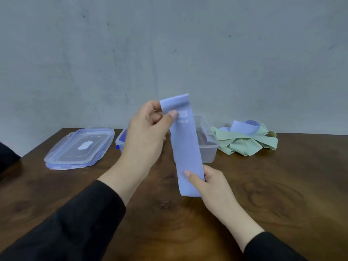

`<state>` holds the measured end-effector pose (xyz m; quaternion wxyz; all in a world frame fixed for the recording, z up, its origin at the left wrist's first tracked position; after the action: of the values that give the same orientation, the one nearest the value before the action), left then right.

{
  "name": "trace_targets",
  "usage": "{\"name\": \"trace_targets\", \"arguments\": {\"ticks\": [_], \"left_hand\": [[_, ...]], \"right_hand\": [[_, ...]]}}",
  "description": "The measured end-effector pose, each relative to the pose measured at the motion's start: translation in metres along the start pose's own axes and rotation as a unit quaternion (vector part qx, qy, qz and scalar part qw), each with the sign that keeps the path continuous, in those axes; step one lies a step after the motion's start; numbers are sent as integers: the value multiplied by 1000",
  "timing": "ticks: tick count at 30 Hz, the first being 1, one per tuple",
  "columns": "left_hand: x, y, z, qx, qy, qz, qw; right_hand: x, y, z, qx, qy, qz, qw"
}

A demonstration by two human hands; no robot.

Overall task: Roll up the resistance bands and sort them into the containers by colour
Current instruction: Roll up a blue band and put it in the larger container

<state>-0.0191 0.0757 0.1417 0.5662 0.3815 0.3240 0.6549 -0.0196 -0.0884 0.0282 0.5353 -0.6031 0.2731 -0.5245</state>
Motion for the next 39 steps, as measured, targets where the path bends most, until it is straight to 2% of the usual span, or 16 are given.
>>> {"name": "trace_targets", "arguments": {"ticks": [2,4,7,10,12,14,16,18,21,23,26,30,34,37,39], "left_hand": [[21,3,20,10,14,22,1000],[36,-2,40,29,-5,57,998],[49,-23,61,49,-32,121,991],[52,-51,69,81,-48,168,981],[48,-74,72,116,-73,187,973],[42,-92,71,152,-99,243,953],[40,-105,60,186,-99,297,932],[42,-110,35,181,-81,323,925],[48,-114,-16,166,-125,346,915],[48,-116,-46,169,-196,374,891],[44,-122,-67,126,-282,425,851],[41,-127,-69,101,-329,433,833],[47,-121,-70,90,-329,433,834],[50,-108,-71,74,-333,412,845],[50,-100,-77,47,-363,388,846]], "right_hand": [[-14,-5,5,-33,-28,85,995],[-28,-8,7,-74,-76,157,982],[-45,-9,3,-114,-155,165,967],[-52,-6,-1,-145,-192,186,953],[-50,-6,-2,-156,-191,121,961],[-42,-6,1,-177,-165,-82,967],[-32,-6,4,-174,-104,-294,934],[-22,-6,4,-152,-49,-375,913],[-18,-5,5,-107,-75,-381,915],[-22,-2,5,-95,-100,-375,917],[-33,1,5,-84,-128,-364,919],[-42,8,5,-58,-148,-364,918],[-40,12,4,-35,-121,-364,923],[-34,-1,-3,37,-83,-324,942],[-35,-10,-11,63,-120,-287,948]]}}
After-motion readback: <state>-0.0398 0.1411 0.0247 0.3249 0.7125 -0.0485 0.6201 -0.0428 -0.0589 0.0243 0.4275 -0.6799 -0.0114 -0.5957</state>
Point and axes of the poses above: each hand's wrist, its own z-axis towards the middle knuckle, its own x-axis out of the back of the hand, y = z × x, the point moved 3 cm from there along z, towards the middle knuckle, and after that the axes turned 12 degrees about -y, right-handed, at the moved point
